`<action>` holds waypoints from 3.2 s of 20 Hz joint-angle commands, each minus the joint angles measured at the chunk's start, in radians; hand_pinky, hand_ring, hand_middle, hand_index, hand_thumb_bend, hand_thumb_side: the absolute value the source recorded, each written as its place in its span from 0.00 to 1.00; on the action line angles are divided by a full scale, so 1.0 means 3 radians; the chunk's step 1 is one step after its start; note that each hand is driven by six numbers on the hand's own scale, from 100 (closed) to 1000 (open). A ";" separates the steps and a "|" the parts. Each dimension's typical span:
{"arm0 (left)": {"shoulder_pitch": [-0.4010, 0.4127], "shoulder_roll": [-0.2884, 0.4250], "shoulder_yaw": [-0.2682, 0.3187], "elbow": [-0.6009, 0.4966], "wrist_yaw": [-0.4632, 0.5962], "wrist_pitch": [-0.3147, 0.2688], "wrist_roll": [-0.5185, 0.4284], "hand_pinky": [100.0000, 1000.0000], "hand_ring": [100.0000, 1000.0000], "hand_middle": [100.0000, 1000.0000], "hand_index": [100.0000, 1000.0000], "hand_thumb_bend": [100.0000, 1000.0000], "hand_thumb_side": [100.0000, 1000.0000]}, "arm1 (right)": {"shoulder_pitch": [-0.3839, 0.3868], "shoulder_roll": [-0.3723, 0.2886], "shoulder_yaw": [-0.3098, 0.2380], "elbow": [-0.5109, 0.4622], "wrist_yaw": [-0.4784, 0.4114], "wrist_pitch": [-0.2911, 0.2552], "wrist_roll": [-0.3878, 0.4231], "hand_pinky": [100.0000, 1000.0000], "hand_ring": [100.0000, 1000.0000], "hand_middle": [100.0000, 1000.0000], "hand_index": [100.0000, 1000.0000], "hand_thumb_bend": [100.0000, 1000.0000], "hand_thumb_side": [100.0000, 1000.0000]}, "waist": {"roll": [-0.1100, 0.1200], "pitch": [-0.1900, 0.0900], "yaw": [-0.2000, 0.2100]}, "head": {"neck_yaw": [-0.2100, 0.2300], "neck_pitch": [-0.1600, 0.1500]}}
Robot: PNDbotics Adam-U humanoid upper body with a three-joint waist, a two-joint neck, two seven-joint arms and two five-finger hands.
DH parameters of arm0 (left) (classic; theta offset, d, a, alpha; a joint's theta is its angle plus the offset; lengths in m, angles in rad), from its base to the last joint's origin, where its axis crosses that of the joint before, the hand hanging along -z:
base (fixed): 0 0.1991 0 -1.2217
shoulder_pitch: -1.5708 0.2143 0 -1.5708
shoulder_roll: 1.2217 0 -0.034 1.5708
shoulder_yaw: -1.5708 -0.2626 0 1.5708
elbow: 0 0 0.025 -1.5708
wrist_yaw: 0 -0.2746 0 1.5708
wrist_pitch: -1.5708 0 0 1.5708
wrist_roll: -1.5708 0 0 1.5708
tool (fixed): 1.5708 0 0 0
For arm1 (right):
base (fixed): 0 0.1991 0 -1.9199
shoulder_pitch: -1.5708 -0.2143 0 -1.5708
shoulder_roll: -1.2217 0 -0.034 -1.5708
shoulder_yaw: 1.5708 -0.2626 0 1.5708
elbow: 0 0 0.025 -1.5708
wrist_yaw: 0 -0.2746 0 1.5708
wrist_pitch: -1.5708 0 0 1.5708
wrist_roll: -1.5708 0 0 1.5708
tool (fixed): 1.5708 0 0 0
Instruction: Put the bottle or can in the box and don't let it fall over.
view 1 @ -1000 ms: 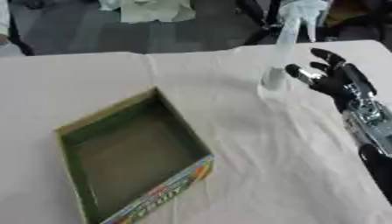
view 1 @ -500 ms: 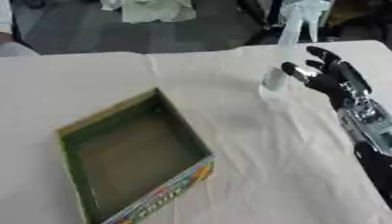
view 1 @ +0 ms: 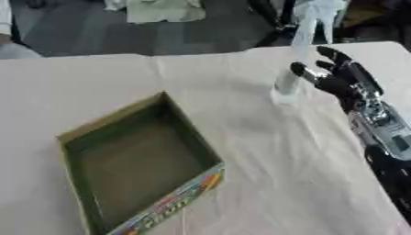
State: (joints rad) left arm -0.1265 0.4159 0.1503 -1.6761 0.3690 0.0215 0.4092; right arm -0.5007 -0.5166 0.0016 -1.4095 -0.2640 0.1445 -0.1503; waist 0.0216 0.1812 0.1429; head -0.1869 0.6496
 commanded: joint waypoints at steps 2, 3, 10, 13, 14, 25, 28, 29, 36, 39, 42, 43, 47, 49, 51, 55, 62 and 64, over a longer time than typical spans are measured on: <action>-0.0028 0.0086 0.0003 -0.0034 -0.0003 -0.0005 -0.0012 0.76 0.75 0.70 0.76 0.58 0.73 | -0.0094 -0.0017 -0.0020 0.0035 0.0040 -0.0013 -0.0029 0.71 0.98 1.00 0.90 0.63 0.23 | 0.0002 -0.0033 0.0002 | -0.0010 -0.0037; -0.0027 0.0086 0.0002 -0.0033 -0.0003 -0.0004 -0.0012 0.76 0.75 0.70 0.76 0.58 0.73 | -0.0106 -0.0004 -0.0020 0.0049 0.0042 -0.0014 -0.0032 0.71 0.98 1.00 0.90 0.63 0.23 | 0.0002 -0.0034 0.0002 | -0.0011 -0.0037; -0.0027 0.0085 0.0002 -0.0031 -0.0001 -0.0005 -0.0012 0.76 0.75 0.70 0.76 0.58 0.73 | -0.0174 0.0065 -0.0026 0.0119 0.0058 -0.0020 -0.0067 0.71 0.98 1.00 0.90 0.63 0.23 | 0.0005 -0.0034 0.0004 | -0.0016 -0.0047; -0.0026 0.0081 0.0001 -0.0029 0.0001 -0.0004 -0.0013 0.76 0.75 0.70 0.76 0.58 0.73 | -0.0198 0.0094 -0.0034 0.0144 0.0058 -0.0026 -0.0087 0.71 0.98 1.00 0.90 0.63 0.23 | 0.0006 -0.0032 0.0003 | -0.0018 -0.0049; -0.0026 0.0080 0.0000 -0.0028 0.0001 -0.0004 -0.0014 0.76 0.75 0.70 0.76 0.58 0.73 | -0.0204 0.0102 -0.0036 0.0151 0.0057 -0.0029 -0.0094 0.71 0.98 1.00 0.90 0.63 0.23 | 0.0006 -0.0031 0.0003 | -0.0019 -0.0050; -0.0025 0.0077 0.0002 -0.0026 0.0002 -0.0006 -0.0014 0.76 0.75 0.70 0.76 0.58 0.74 | -0.0259 0.0152 -0.0072 0.0222 0.0124 -0.0035 -0.0190 0.71 0.98 1.00 0.90 0.64 0.24 | 0.0006 -0.0028 0.0005 | -0.0023 -0.0056; -0.0025 0.0076 0.0001 -0.0025 0.0003 -0.0005 -0.0015 0.76 0.75 0.70 0.76 0.58 0.74 | -0.0259 0.0153 -0.0090 0.0230 0.0128 -0.0032 -0.0228 0.71 0.98 1.00 0.90 0.64 0.24 | 0.0005 -0.0025 0.0003 | -0.0021 -0.0055; -0.0026 0.0075 0.0000 -0.0025 0.0004 -0.0005 -0.0016 0.76 0.75 0.70 0.76 0.58 0.74 | -0.0260 0.0154 -0.0097 0.0235 0.0130 -0.0030 -0.0246 0.71 0.98 1.00 0.90 0.64 0.24 | 0.0005 -0.0024 0.0002 | -0.0022 -0.0056; -0.0032 0.0075 -0.0004 -0.0024 0.0006 -0.0004 -0.0022 0.76 0.75 0.70 0.76 0.58 0.74 | -0.0285 0.0176 -0.0116 0.0275 0.0129 -0.0020 -0.0342 0.71 0.98 1.00 0.90 0.65 0.24 | 0.0014 -0.0016 -0.0004 | -0.0028 -0.0067; -0.0035 0.0071 -0.0008 -0.0020 0.0008 -0.0002 -0.0025 0.76 0.75 0.70 0.76 0.57 0.74 | -0.0308 0.0196 -0.0124 0.0305 0.0114 -0.0021 -0.0393 0.71 0.98 1.00 0.90 0.65 0.24 | 0.0017 -0.0011 -0.0008 | -0.0032 -0.0071; -0.0038 0.0072 -0.0008 -0.0020 0.0008 -0.0003 -0.0028 0.76 0.75 0.70 0.76 0.57 0.74 | -0.0332 0.0213 -0.0131 0.0339 0.0102 -0.0019 -0.0442 0.71 0.98 1.00 0.90 0.65 0.23 | 0.0020 -0.0009 -0.0009 | -0.0034 -0.0072; -0.0040 0.0073 -0.0008 -0.0020 0.0007 -0.0004 -0.0029 0.76 0.75 0.70 0.76 0.57 0.74 | -0.0342 0.0219 -0.0132 0.0349 0.0099 -0.0019 -0.0456 0.71 0.98 1.00 0.90 0.65 0.23 | 0.0021 -0.0008 -0.0009 | -0.0033 -0.0075; -0.0042 0.0072 -0.0008 -0.0020 0.0008 -0.0004 -0.0030 0.76 0.75 0.70 0.76 0.57 0.74 | -0.0390 0.0244 -0.0124 0.0389 0.0092 -0.0022 -0.0476 0.71 0.98 1.00 0.90 0.65 0.23 | 0.0024 -0.0005 -0.0008 | -0.0038 -0.0085; -0.0040 0.0071 -0.0008 -0.0020 0.0009 -0.0004 -0.0031 0.76 0.75 0.70 0.76 0.57 0.74 | -0.0410 0.0254 -0.0120 0.0407 0.0085 -0.0025 -0.0475 0.71 0.98 1.00 0.90 0.65 0.23 | 0.0024 -0.0002 -0.0008 | -0.0041 -0.0089; -0.0040 0.0070 -0.0008 -0.0019 0.0009 -0.0004 -0.0032 0.76 0.75 0.70 0.76 0.57 0.74 | -0.0433 0.0262 -0.0117 0.0427 0.0085 -0.0023 -0.0475 0.71 0.98 1.00 0.90 0.65 0.23 | 0.0024 0.0000 -0.0007 | -0.0041 -0.0087; -0.0041 0.0067 -0.0010 -0.0020 0.0009 -0.0004 -0.0036 0.76 0.75 0.70 0.76 0.57 0.74 | -0.0490 0.0269 -0.0120 0.0481 0.0103 -0.0018 -0.0499 0.71 0.98 1.00 0.89 0.65 0.23 | 0.0023 0.0005 -0.0002 | -0.0042 -0.0093; -0.0042 0.0065 -0.0010 -0.0019 0.0010 -0.0003 -0.0038 0.76 0.75 0.70 0.76 0.57 0.74 | -0.0565 0.0268 -0.0123 0.0547 0.0125 -0.0022 -0.0508 0.71 0.98 1.00 0.89 0.65 0.24 | 0.0019 0.0011 0.0001 | -0.0040 -0.0097; -0.0042 0.0064 -0.0011 -0.0018 0.0011 -0.0003 -0.0039 0.76 0.75 0.70 0.76 0.57 0.74 | -0.0590 0.0271 -0.0125 0.0561 0.0130 -0.0023 -0.0512 0.71 0.98 1.00 0.89 0.65 0.24 | 0.0019 0.0013 0.0001 | -0.0042 -0.0103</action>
State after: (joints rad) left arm -0.1313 0.4147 0.1450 -1.6706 0.3722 0.0221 0.4009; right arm -0.6559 -0.4192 -0.0299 -1.2350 -0.2323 0.1398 -0.2998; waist 0.0276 0.1963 0.1421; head -0.1966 0.6295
